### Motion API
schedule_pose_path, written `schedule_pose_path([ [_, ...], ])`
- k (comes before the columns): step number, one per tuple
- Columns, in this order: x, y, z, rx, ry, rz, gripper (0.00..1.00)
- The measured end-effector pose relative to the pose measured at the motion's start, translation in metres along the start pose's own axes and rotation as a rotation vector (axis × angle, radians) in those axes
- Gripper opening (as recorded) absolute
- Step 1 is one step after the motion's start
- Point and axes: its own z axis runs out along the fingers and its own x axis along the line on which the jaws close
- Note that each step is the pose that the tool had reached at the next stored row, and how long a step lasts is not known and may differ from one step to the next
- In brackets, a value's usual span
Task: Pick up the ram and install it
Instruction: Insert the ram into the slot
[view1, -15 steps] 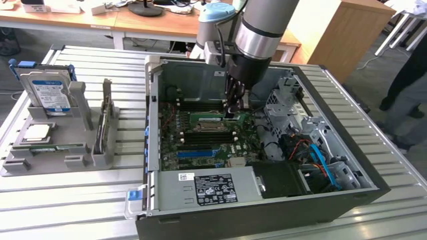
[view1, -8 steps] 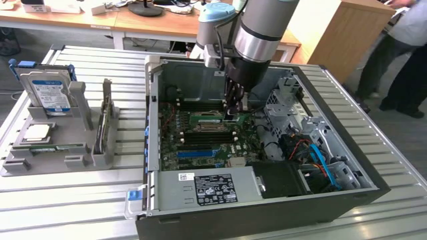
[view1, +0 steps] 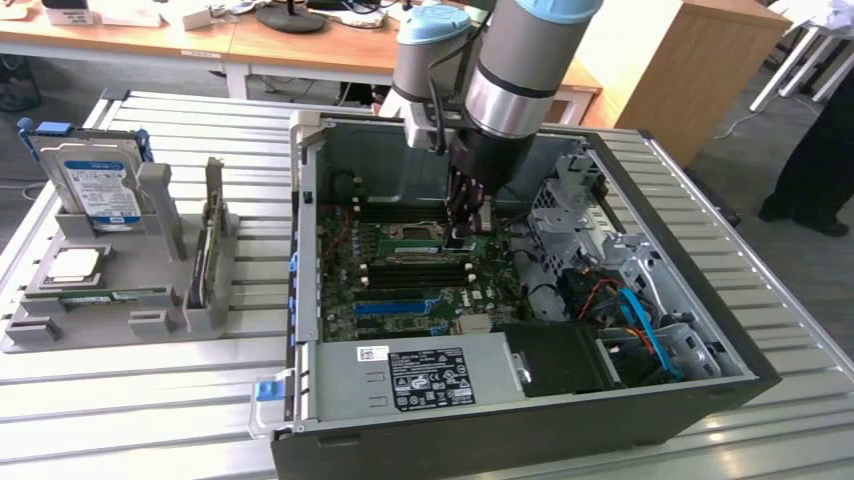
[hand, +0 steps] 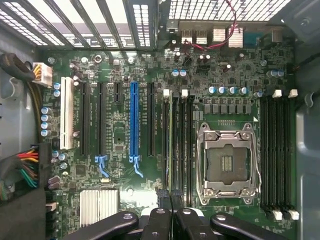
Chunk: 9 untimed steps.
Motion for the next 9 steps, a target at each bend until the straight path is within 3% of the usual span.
schedule_pose_path([
  [9, 0.0, -0.0005, 0.0142, 0.0001, 0.0, 0.0, 0.12],
])
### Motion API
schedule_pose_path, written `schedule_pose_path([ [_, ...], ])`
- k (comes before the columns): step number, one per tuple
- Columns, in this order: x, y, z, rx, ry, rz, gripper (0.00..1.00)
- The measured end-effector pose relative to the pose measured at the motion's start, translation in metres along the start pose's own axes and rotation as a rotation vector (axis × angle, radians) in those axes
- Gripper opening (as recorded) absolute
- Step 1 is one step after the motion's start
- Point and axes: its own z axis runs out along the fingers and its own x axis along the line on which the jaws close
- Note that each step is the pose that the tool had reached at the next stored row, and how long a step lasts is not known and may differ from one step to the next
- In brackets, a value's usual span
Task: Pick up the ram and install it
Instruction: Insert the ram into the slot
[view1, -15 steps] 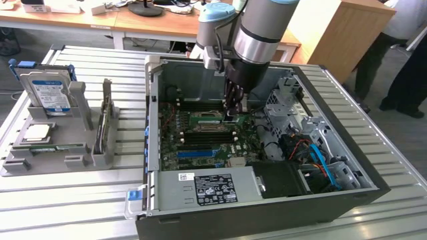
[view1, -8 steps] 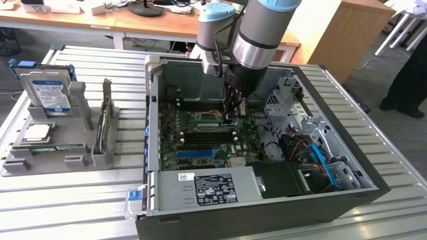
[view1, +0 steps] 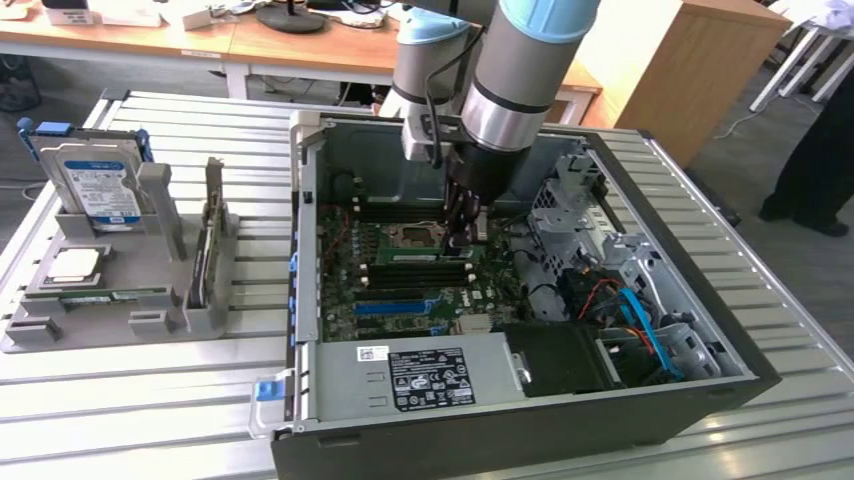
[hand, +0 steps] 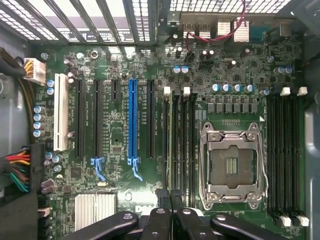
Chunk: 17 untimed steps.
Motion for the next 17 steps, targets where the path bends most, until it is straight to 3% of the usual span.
schedule_pose_path([
  [17, 0.0, 0.0001, 0.003, -0.0001, 0.0003, -0.005, 0.12],
])
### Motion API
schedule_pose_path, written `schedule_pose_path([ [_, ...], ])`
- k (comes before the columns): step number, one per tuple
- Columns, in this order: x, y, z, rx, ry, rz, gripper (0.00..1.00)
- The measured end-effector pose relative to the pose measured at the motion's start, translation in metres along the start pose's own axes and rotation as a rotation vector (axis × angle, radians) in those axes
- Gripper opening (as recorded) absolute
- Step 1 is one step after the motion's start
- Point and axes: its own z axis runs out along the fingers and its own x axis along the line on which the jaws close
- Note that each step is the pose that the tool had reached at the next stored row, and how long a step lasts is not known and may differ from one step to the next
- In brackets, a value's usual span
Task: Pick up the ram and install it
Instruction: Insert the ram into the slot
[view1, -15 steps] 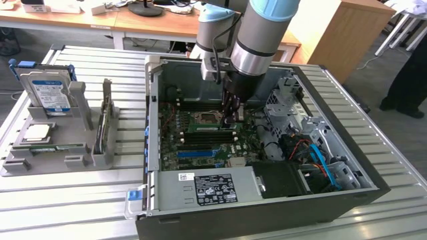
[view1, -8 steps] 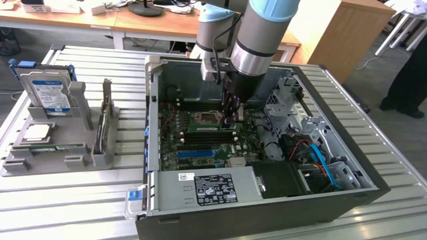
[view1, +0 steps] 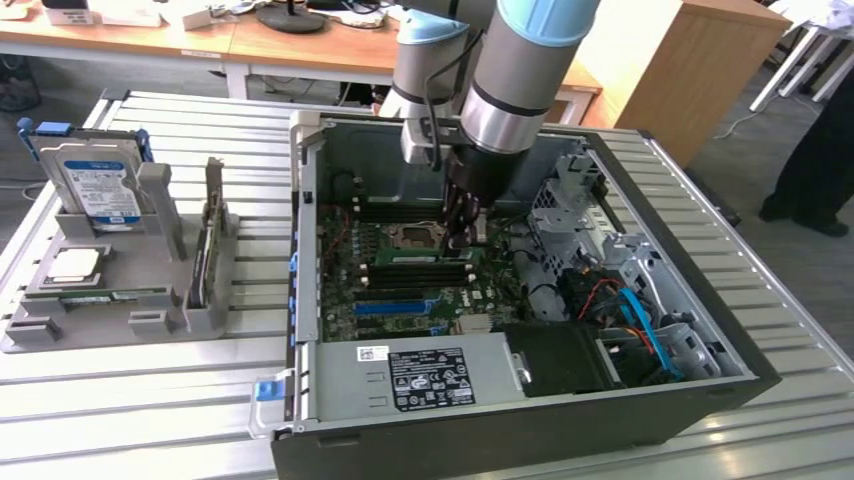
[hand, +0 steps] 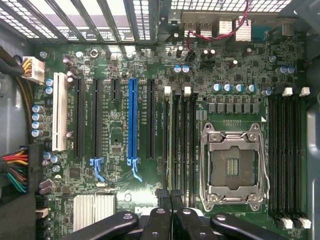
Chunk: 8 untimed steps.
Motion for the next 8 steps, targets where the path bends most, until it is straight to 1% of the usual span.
schedule_pose_path([
  [8, 0.0001, -0.0003, 0.0071, 0.0, -0.0001, 0.0, 0.12],
])
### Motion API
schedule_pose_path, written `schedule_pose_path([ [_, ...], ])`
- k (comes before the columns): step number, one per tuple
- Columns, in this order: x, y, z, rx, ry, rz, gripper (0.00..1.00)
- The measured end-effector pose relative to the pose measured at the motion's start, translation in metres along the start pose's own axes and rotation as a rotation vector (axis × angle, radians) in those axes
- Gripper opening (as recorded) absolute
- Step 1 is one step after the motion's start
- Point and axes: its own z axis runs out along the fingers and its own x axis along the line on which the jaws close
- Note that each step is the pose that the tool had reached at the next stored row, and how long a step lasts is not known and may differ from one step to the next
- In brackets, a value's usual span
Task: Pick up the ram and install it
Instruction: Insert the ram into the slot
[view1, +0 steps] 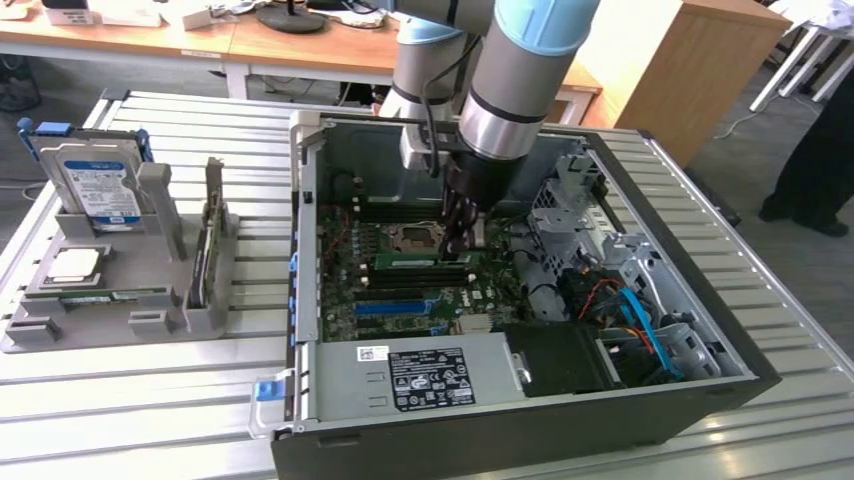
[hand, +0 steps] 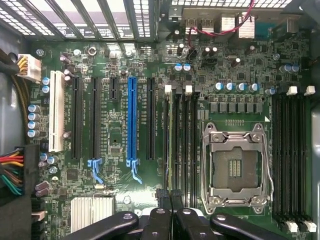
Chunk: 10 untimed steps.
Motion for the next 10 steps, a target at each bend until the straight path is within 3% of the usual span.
schedule_pose_path([
  [10, -0.0005, 0.0016, 0.0014, 0.0, 0.0001, 0.0, 0.12],
])
